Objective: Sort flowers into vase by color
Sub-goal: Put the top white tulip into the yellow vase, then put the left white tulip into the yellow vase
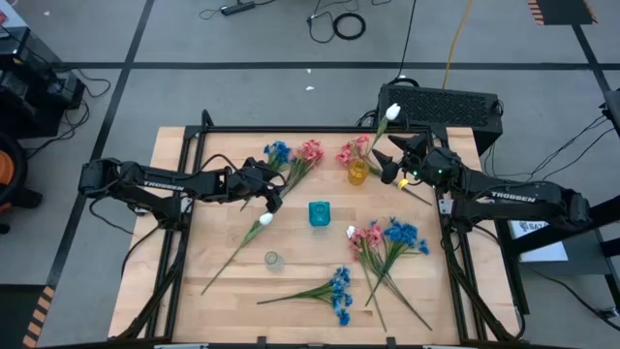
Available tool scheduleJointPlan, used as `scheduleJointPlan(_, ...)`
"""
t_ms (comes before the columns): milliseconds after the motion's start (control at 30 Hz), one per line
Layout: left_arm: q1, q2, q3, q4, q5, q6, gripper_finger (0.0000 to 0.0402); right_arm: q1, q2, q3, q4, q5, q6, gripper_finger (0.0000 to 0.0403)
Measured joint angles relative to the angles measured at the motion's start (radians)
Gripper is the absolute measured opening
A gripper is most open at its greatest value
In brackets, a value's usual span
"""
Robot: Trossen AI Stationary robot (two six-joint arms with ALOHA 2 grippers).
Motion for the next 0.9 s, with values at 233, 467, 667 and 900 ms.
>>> scheduleJointPlan(233, 0.0, 0.0, 0.0, 0.0, 0.0, 0.0, 0.0235, 0.0, 0.0, 0.0, -0.017, 0.0, -0.004, 0.0353)
scheduleJointPlan(467, 0.0, 0.0, 0.0, -0.001, 0.0, 0.0, 0.0235, 0.0, 0.0, 0.0, -0.024, 0.0, -0.004, 0.0353)
scheduleJointPlan(667, 0.0, 0.0, 0.0, -0.019, 0.0, 0.001, 0.0235, 0.0, -0.023, 0.0, -0.064, -0.001, 0.0, 0.0353)
scheduleJointPlan(900, 0.0, 0.0, 0.0, -0.021, 0.0, -0.002, 0.0235, 0.0, -0.075, 0.0, -0.159, -0.009, 0.001, 0.0352)
